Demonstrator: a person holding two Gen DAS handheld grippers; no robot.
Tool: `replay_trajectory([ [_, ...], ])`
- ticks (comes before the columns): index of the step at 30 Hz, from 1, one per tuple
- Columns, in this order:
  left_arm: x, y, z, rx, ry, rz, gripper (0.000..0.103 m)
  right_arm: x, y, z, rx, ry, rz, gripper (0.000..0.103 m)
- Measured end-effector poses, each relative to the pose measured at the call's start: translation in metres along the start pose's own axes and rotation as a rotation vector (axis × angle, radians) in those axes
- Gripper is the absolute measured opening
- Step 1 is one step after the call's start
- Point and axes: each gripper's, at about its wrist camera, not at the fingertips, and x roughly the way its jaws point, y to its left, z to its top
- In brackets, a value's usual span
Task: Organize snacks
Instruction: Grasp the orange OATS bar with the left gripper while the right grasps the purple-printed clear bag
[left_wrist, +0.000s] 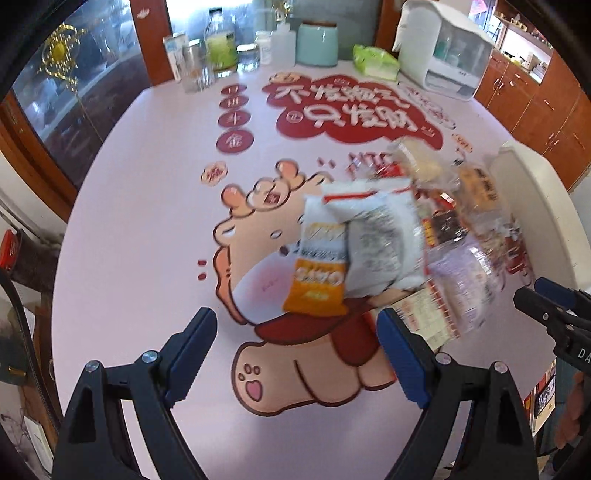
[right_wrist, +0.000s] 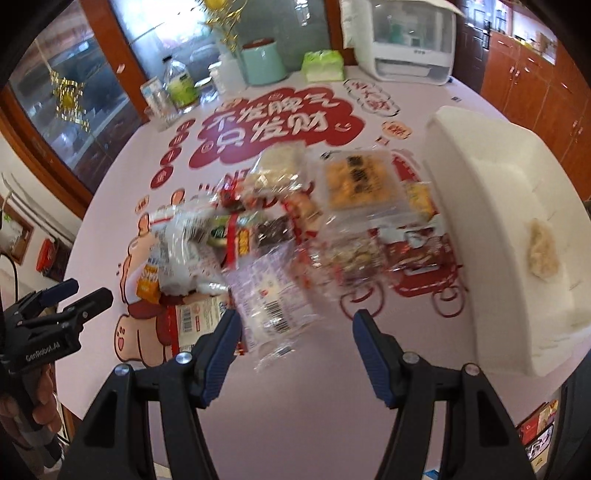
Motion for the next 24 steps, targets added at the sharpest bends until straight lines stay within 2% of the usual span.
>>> replay_trajectory([
  [7, 0.030, 0.015, 0.003, -0.017, 0.053, -0.029, 0.087, 0.035, 0.024, 0.007, -0.084, 0.018, -0.010, 0.064],
  [16, 0.069, 0.006, 0.022, 0.011, 0.113, -0.076, 0.087, 0.068, 0.033, 0.014, -0.134, 0.075, -0.059, 0.064],
  [21, 0.082, 0.001, 0.029, 0.022, 0.134, -0.102, 0.082, 0.073, 0.035, 0.010, -0.160, 0.077, -0.081, 0.064],
  [24, 0.085, 0.001, 0.033, 0.032, 0.130, -0.098, 0.077, 0.073, 0.034, 0.009, -0.150, 0.076, -0.077, 0.059],
])
